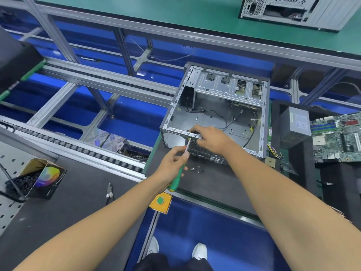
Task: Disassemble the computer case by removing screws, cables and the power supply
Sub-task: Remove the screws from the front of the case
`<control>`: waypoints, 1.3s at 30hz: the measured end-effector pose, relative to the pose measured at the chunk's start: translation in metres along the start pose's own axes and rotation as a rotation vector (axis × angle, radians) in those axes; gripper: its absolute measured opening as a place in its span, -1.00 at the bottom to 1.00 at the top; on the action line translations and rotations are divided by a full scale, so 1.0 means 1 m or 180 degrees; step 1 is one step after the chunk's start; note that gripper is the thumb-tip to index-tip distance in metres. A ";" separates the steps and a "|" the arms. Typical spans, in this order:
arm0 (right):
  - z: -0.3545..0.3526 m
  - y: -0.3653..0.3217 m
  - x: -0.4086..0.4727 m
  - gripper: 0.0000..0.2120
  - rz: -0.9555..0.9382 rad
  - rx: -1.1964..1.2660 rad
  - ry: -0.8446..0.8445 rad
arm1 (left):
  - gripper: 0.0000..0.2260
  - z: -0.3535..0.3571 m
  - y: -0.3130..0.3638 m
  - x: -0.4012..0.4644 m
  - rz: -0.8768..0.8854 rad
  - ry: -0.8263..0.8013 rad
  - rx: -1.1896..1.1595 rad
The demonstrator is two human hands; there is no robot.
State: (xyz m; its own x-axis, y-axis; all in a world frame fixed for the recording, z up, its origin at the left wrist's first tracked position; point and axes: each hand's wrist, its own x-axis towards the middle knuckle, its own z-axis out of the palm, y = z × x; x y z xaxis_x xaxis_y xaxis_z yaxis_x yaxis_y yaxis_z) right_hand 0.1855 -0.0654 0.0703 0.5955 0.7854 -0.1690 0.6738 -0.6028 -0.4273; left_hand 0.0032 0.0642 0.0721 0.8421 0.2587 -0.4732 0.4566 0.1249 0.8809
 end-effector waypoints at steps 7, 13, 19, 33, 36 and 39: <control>-0.002 -0.002 -0.003 -0.60 0.0039 0.0057 0.0001 | -0.56 0.010 -0.015 0.004 0.0074 0.0170 -0.0374; -0.002 -0.004 -0.004 -0.58 0.0035 0.0026 0.0024 | -0.58 0.010 -0.021 0.000 0.0000 0.0501 -0.0863; -0.002 -0.003 -0.003 -0.58 0.0020 -0.0061 0.0069 | -0.73 -0.002 -0.015 -0.003 -0.0358 0.0239 -0.0914; -0.002 -0.004 -0.007 -0.65 0.0091 -0.0010 0.0101 | -0.64 0.014 -0.014 -0.003 -0.0381 0.0487 -0.0932; -0.003 -0.005 -0.008 -0.72 0.0122 0.0015 0.0070 | -0.66 0.015 -0.017 -0.005 -0.0471 0.0350 -0.0898; -0.004 -0.006 -0.007 -0.74 0.0134 -0.0081 0.0036 | -0.62 0.010 -0.018 -0.006 -0.0453 0.0232 -0.0538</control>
State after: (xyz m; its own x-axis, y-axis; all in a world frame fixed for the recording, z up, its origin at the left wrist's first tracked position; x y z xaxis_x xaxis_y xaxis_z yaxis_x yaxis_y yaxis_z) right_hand 0.1789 -0.0683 0.0774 0.6283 0.7578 -0.1761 0.6589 -0.6387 -0.3974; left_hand -0.0072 0.0508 0.0590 0.7468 0.2948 -0.5961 0.5095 0.3223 0.7978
